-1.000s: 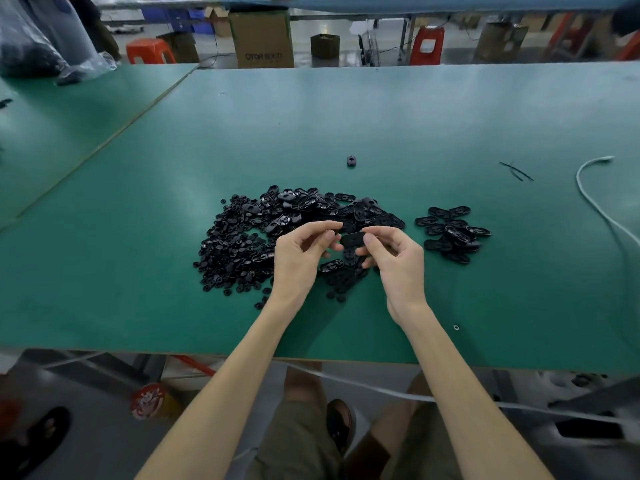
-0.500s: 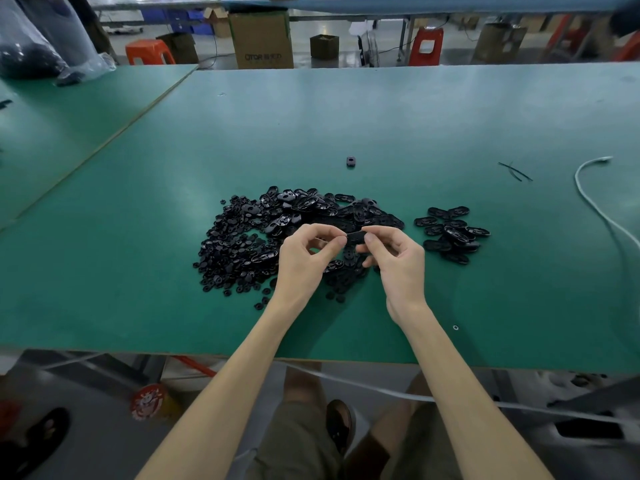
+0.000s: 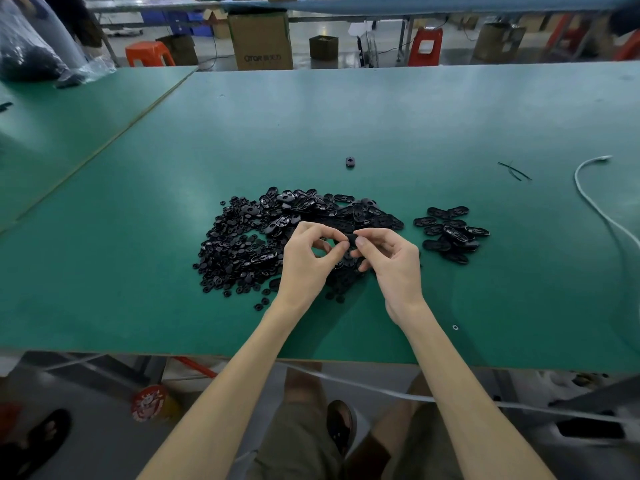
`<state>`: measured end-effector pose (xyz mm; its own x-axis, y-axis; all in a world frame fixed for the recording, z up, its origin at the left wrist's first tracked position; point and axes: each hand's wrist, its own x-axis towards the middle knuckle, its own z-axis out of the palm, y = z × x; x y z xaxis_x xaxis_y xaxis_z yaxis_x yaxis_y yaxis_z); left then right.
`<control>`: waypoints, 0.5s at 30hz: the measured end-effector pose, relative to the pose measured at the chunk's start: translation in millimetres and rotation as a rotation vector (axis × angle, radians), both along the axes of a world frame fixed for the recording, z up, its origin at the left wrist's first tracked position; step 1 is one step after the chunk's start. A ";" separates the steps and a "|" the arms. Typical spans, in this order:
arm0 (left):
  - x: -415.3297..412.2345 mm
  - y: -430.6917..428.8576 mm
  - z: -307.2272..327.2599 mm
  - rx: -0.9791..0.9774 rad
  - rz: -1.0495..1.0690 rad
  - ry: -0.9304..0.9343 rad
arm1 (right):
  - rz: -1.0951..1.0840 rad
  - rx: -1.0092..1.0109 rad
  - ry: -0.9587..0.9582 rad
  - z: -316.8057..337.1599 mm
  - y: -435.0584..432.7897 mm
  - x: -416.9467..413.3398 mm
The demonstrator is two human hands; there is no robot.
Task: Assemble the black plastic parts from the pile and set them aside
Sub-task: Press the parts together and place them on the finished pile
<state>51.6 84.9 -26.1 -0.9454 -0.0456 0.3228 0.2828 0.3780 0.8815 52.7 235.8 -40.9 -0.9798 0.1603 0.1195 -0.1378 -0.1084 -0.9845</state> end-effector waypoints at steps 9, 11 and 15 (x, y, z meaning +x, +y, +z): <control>-0.7 -0.6 -1.2 0.015 0.023 -0.016 | 0.006 0.003 -0.007 -2.2 0.3 -0.8; -1.5 -1.7 -1.9 0.051 0.007 -0.033 | 0.009 0.006 -0.012 -2.8 0.5 -1.4; -3.0 -3.9 -3.5 0.109 -0.033 -0.057 | 0.013 0.002 -0.017 -3.4 0.5 -1.9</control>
<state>48.7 81.0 -29.5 -0.9635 -0.0461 0.2636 0.2420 0.2702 0.9319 50.8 236.3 -44.3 -0.9837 0.1471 0.1034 -0.1199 -0.1083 -0.9869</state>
